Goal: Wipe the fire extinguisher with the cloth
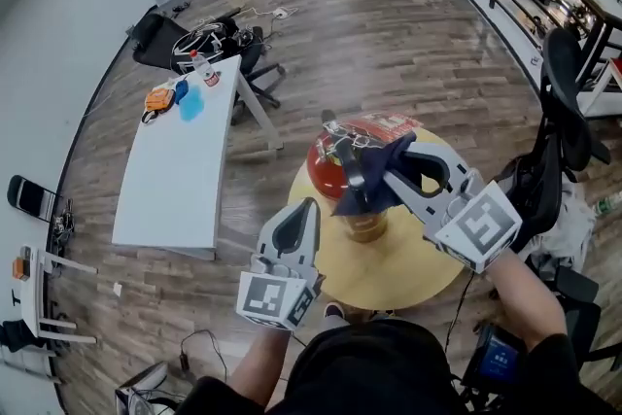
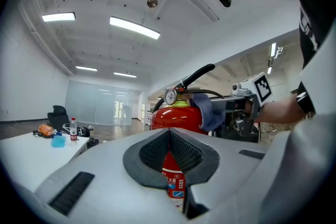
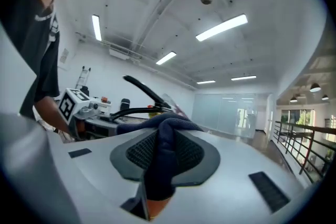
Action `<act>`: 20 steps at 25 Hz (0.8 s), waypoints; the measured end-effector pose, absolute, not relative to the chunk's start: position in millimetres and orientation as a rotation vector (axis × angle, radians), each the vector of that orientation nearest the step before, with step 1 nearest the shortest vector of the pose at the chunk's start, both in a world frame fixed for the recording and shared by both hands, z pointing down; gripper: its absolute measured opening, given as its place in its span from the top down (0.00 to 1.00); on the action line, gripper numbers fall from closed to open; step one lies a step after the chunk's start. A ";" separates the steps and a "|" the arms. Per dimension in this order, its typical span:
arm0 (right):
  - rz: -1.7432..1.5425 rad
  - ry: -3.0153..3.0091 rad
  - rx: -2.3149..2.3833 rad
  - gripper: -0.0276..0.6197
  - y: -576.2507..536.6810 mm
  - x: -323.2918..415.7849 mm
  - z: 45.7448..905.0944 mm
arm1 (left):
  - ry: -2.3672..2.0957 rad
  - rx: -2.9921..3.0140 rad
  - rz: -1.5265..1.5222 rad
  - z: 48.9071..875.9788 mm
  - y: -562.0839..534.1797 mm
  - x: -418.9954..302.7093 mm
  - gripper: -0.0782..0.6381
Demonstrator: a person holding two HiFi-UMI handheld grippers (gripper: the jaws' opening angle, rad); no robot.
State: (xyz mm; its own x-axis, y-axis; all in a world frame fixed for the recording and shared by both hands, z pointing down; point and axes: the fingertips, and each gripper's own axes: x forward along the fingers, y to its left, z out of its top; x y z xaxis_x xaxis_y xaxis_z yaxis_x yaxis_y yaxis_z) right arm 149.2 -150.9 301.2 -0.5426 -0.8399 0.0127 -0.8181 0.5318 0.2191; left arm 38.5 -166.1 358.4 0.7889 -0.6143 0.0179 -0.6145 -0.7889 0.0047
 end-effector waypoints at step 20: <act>-0.321 -2.804 1.188 0.81 -114.9 108.3 220.7 | -1.024 2.960 -0.060 339.2 -153.1 25.3 0.86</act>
